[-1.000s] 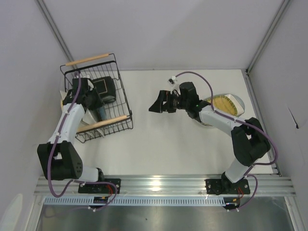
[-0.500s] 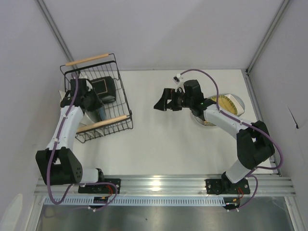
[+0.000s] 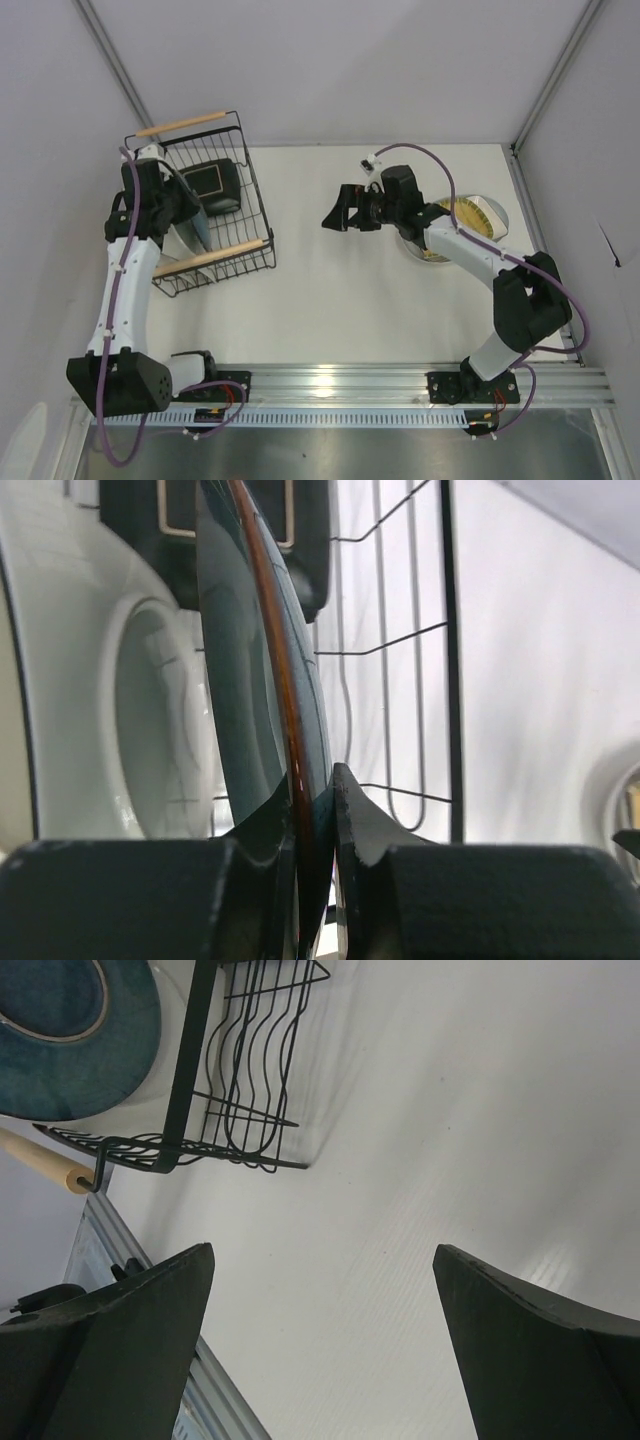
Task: Unload the plates from the dish rack
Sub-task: Grab a plate with the left arm
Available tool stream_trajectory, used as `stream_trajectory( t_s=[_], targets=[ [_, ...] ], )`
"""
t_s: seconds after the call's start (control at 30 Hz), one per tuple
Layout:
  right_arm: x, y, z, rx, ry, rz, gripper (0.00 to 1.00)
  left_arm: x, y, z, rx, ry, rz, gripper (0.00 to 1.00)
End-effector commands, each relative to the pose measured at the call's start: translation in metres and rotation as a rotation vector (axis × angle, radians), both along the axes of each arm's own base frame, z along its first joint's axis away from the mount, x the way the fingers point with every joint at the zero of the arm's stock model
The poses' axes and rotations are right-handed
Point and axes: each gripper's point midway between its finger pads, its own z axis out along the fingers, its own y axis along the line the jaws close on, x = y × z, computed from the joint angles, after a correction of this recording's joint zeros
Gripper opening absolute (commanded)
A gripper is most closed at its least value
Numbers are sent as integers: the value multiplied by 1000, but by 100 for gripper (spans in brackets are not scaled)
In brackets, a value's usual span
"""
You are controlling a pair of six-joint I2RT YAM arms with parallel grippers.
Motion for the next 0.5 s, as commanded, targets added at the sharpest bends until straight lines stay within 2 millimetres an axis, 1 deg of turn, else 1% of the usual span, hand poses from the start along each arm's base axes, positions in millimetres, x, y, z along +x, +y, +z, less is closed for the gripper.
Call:
stream_trajectory(
  t_s=[0.0, 0.07, 0.1, 0.17, 0.2, 0.23, 0.27, 0.3, 0.33, 0.37, 0.4, 0.43, 0.47],
  targets=[
    [13, -15, 44, 17, -111, -72, 100, 19, -24, 111, -59, -385, -102, 0],
    [15, -24, 47, 18, -117, -104, 100, 21, -37, 131, -88, -447, -157, 0],
    [18, -34, 55, 26, -132, -132, 100, 20, -48, 145, -94, -481, -188, 0],
    [20, -47, 58, 29, -139, -169, 100, 20, -62, 160, -97, -518, -237, 0],
    [23, -59, 67, 39, -158, -199, 100, 16, -80, 176, -105, -551, -285, 0],
    [22, -68, 65, 39, -153, -218, 100, 15, -87, 183, -103, -566, -308, 0],
    [23, -75, 69, 49, -160, -235, 100, 13, -93, 190, -102, -582, -322, 0],
    [23, -82, 71, 57, -164, -251, 100, 8, -106, 205, -108, -614, -360, 0],
    [23, -98, 77, 73, -174, -290, 100, 6, -113, 210, -102, -628, -379, 0],
    [23, -105, 80, 83, -182, -306, 100, 3, -117, 221, -95, -657, -388, 0],
    [23, -113, 84, 93, -193, -322, 100, -1, -131, 225, -101, -662, -423, 0],
    [23, -127, 94, 105, -216, -357, 100, -3, -138, 228, -89, -672, -447, 0],
    [21, -135, 93, 107, -218, -375, 100, -6, -153, 233, -88, -678, -486, 0]
  ],
)
